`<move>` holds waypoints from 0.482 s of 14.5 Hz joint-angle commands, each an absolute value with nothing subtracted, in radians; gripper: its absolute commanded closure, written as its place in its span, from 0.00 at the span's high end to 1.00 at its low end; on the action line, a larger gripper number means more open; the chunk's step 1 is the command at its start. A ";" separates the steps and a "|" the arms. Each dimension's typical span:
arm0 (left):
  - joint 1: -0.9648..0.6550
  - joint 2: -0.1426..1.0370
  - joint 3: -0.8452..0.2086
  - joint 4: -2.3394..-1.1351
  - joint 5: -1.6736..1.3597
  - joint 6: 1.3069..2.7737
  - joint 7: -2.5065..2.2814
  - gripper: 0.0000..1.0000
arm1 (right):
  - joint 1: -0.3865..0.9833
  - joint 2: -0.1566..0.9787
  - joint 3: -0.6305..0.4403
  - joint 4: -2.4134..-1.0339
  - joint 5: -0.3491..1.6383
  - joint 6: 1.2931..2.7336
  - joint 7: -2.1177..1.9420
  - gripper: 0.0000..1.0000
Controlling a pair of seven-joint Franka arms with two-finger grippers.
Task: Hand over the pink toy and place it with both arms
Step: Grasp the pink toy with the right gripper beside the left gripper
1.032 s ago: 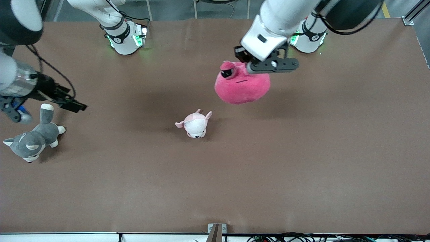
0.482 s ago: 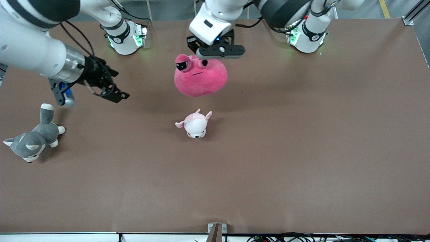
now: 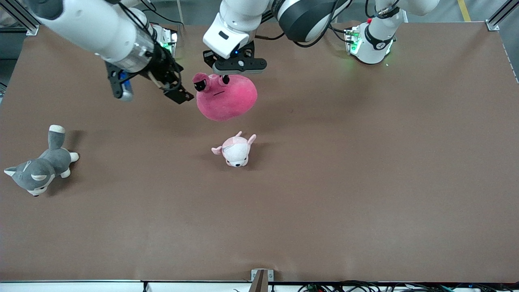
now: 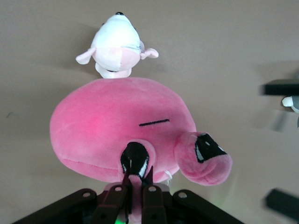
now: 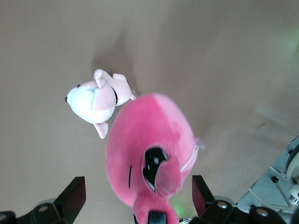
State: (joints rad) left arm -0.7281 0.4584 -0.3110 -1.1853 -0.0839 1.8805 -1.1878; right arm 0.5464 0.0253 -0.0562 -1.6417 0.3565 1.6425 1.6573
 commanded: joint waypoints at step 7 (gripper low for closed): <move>-0.739 0.476 -0.299 -1.150 -0.084 1.885 -1.203 0.00 | 0.586 -0.038 -0.058 -1.792 0.356 1.703 1.678 0.91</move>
State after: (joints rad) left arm -0.7296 0.4673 -0.3056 -1.1794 -0.0839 1.8874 -1.1885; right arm 0.5792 0.0096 -0.0594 -1.7343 0.3558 1.6793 1.6699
